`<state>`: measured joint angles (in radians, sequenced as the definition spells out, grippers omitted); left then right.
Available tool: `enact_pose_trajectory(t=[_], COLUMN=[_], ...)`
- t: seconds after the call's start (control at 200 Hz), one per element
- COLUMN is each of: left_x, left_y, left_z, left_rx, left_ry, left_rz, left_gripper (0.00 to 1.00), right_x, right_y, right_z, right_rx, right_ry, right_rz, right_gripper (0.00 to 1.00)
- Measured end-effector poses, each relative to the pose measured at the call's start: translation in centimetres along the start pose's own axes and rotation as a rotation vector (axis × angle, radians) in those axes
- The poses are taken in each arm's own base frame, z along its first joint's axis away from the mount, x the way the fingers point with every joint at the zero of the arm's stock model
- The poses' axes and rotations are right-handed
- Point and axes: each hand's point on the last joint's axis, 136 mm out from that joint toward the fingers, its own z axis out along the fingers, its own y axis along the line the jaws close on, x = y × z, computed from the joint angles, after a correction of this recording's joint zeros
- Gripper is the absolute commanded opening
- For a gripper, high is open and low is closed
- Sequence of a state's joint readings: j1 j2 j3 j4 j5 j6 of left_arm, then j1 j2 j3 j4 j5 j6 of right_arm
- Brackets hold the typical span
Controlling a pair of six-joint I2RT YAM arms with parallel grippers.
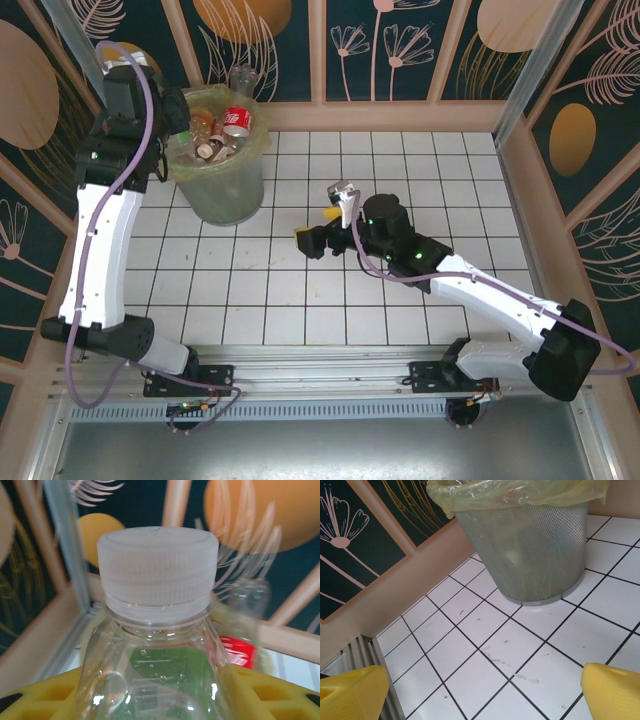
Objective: Put the plastic bottles in the bin
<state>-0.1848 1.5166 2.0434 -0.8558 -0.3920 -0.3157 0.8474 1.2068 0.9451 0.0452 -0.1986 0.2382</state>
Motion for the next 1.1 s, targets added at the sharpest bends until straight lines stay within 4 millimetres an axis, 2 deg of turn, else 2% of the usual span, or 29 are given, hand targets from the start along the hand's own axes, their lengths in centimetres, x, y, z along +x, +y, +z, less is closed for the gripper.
enact_pose_trajectory(t=[0.1,0.265,0.395,0.53,0.635,0.856,0.996,1.101], left_x=[0.2,0.2,0.1,1.9,3.0,3.0,4.3,5.3], left_y=[1.9,3.8,4.5,4.9,4.4,3.1,2.5,2.2], left_z=[2.3,6.3,9.4,12.1,13.4,14.0,15.2,16.1], left_rx=[-0.09,-0.155,-0.168,-0.163,-0.135,-0.066,-0.036,-0.021], left_ry=[0.026,0.066,0.088,0.151,0.191,0.2,0.238,0.265], left_rz=[0.028,0.037,0.033,0.04,0.049,0.047,0.048,0.05], left_gripper=[0.55,0.56,0.56,0.56,0.58,0.67,0.75,0.76], right_x=[-0.2,-0.5,-0.5,-0.6,-0.7,-0.8,-0.5,-0.6], right_y=[-0.5,-1.8,-2.5,-2.6,-2.7,-3.0,-3.2,-3.3], right_z=[0.0,0.1,0.9,1.3,1.3,1.5,1.8,1.7], right_rx=[0.023,0.068,0.085,0.088,0.091,0.097,0.1,0.102], right_ry=[-0.008,-0.019,-0.01,-0.004,-0.004,-0.004,0.004,0.003], right_rz=[0.003,0.011,0.016,0.017,0.018,0.021,0.023,0.024], right_gripper=[0.99,0.99,0.99,0.99,0.99,0.99,0.99,0.99])
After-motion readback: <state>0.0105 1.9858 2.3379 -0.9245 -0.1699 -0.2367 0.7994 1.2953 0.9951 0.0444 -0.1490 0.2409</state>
